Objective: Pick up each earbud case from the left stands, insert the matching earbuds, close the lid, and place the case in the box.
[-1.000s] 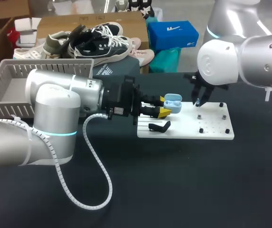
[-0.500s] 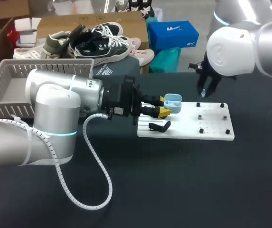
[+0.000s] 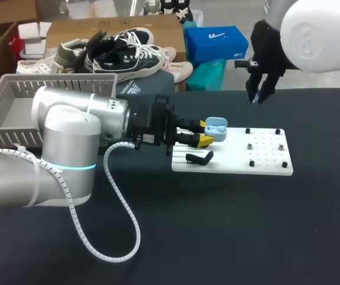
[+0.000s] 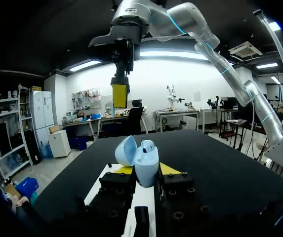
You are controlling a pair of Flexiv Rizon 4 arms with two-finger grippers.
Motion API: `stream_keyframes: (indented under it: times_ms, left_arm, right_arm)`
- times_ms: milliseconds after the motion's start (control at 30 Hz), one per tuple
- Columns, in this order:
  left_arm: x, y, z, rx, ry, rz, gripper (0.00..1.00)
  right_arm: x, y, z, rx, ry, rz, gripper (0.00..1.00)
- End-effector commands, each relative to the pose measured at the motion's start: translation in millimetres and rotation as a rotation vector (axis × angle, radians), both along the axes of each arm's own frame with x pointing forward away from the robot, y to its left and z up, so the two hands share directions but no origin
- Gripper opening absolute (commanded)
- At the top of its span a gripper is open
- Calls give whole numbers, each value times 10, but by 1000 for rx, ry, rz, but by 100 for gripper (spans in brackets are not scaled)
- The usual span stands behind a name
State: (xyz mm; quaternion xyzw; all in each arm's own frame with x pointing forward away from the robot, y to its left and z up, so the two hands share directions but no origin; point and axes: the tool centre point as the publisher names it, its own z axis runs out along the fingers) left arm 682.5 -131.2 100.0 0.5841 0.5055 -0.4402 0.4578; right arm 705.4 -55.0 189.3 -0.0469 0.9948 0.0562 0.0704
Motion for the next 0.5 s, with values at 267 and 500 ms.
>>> stream_keyframes:
  times_ms: [267,500]
  left_arm:
    - [-10,-3,-5,-1,-2,4,0]
    - [-10,-3,-5,-1,-2,4,0]
  right_arm:
    - [-701,409,358,-10,52,273,0]
    - [-780,575,243,-38,91,361,0]
